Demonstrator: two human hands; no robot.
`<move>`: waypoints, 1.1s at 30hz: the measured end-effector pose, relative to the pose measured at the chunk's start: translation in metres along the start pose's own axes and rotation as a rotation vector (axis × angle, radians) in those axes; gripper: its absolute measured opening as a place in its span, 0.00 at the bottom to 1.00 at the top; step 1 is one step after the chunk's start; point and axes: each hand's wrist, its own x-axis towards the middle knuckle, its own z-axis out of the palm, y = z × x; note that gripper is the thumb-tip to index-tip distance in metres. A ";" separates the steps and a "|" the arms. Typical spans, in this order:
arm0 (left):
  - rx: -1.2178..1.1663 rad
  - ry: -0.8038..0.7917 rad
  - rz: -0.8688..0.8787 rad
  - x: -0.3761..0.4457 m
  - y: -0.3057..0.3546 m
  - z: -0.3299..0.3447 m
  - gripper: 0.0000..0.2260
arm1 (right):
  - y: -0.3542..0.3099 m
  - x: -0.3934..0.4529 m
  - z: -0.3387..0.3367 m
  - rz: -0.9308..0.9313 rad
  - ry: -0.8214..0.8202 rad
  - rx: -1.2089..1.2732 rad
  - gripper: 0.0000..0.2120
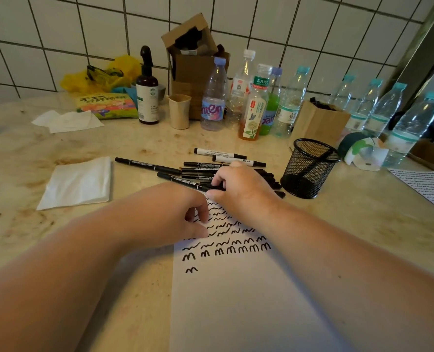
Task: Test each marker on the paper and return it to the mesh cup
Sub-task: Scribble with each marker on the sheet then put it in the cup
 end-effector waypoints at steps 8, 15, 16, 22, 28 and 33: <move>-0.030 0.014 0.005 -0.001 -0.002 0.001 0.08 | -0.010 -0.007 -0.010 -0.030 -0.015 -0.154 0.05; -0.064 0.007 -0.028 -0.002 -0.001 0.000 0.07 | 0.000 -0.051 -0.037 0.053 -0.055 -0.045 0.06; -0.068 0.005 -0.030 -0.003 -0.001 0.000 0.07 | 0.004 -0.057 -0.039 0.072 -0.054 0.007 0.08; -0.200 -0.014 -0.012 -0.007 0.007 -0.005 0.12 | 0.018 -0.076 -0.033 0.164 -0.100 0.683 0.07; -0.292 0.016 -0.001 -0.010 0.018 -0.013 0.22 | 0.017 -0.086 -0.021 0.023 -0.097 1.091 0.10; -0.306 0.018 0.070 -0.011 0.022 -0.012 0.14 | 0.015 -0.087 -0.018 -0.101 -0.059 1.094 0.08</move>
